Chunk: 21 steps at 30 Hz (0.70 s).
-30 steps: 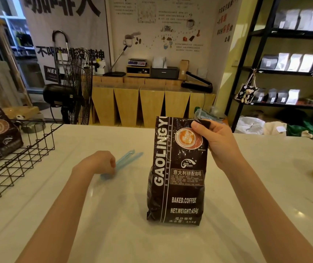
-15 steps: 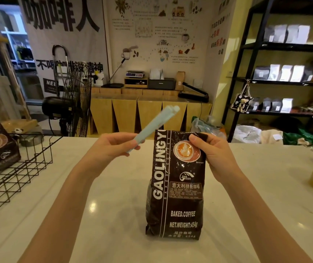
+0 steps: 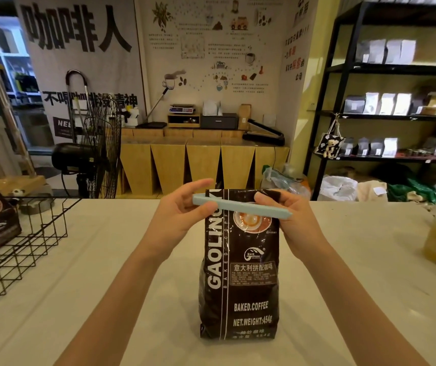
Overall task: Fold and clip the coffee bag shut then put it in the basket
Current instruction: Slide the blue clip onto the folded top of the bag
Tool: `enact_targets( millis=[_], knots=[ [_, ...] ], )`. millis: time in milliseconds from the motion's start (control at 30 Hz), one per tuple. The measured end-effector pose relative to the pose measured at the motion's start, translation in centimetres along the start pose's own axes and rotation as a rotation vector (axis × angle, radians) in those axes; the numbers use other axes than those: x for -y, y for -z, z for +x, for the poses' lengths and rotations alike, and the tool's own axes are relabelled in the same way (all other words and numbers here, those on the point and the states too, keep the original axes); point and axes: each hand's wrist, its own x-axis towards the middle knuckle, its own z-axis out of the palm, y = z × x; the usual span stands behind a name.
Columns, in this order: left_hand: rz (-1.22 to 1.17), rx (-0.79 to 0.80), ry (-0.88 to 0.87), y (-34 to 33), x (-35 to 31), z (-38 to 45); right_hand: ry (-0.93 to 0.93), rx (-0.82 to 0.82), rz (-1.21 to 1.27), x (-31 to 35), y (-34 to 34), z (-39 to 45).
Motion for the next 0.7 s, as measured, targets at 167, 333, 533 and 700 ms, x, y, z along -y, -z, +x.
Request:
enact_targets(
  millis=[167,333,533,700],
  knots=[
    [-0.075,-0.028,0.026,-1.2,0.2,-0.2,0.029,0.008,-0.013,0.1,-0.1,-0.1],
    [-0.117,-0.119,0.038,-2.2,0.4,-0.2,0.073,0.008,-0.083,0.2,0.0,-0.2],
    [-0.107,-0.144,0.045,-2.2,0.3,-0.2,-0.002,0.140,-0.095,0.7,0.7,-0.2],
    [-0.096,-0.149,0.019,-2.8,-0.1,-0.3,-0.047,0.192,-0.105,2.1,2.4,0.6]
  ],
)
